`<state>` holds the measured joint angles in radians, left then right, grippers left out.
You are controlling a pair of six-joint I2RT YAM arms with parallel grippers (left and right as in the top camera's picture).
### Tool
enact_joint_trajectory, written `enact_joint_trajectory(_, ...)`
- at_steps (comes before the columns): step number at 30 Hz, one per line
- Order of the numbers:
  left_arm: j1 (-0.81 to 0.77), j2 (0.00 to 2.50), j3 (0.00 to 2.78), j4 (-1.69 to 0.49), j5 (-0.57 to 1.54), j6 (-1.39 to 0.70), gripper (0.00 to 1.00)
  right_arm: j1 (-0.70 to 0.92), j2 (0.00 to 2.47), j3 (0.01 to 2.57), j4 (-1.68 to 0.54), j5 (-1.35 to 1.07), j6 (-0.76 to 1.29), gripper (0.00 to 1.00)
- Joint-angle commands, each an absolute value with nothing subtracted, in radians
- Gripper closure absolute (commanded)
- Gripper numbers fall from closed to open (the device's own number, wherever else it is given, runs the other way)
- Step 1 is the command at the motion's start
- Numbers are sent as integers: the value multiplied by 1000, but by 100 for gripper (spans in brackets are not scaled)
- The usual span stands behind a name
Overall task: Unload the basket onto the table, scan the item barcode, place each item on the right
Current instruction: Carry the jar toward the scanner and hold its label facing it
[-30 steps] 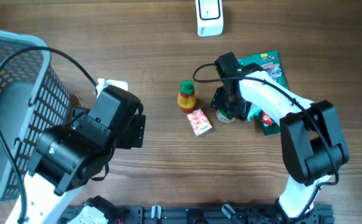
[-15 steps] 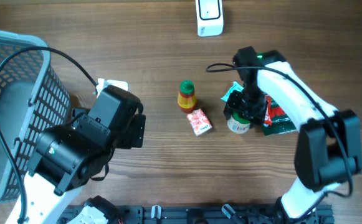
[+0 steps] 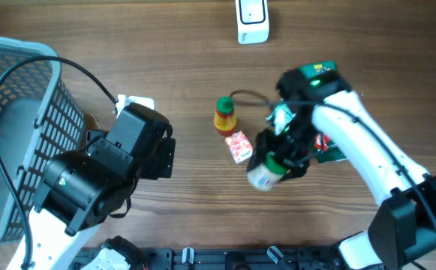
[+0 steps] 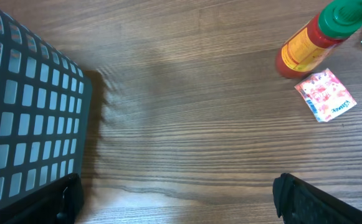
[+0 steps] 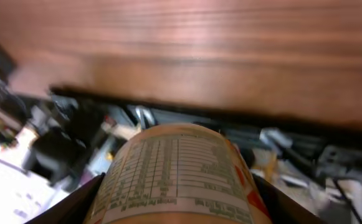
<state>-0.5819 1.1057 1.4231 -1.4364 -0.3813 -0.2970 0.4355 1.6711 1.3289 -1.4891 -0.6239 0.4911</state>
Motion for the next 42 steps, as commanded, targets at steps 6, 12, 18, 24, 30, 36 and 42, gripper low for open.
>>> enact_joint_trajectory(6,-578,1100,1423,-1437,-394,-295,0,567,1621,1322,-1502,-673,499,38)
enact_joint_trajectory(12,-578,1100,1423,-1437,-394,-295,0,567,1480,1322,-1507,-476,606,42)
enact_joint_trajectory(18,-578,1100,1423,-1437,-394,-295,0,567,1274,1322,-1399,-241,689,41)
enact_joint_trajectory(24,-578,1100,1423,-1437,-394,-295,0,567,1204,1322,-1207,106,709,53)
enact_joint_trajectory(30,-578,1100,1423,-1437,-394,-295,0,567,1292,1322,-988,356,666,57)
enact_joint_trajectory(36,-578,1100,1423,-1437,-394,-295,0,561,1491,1322,-725,404,468,58)
enact_joint_trajectory(42,-578,1100,1423,-1437,-394,-295,0,464,1710,1322,-273,392,329,58)
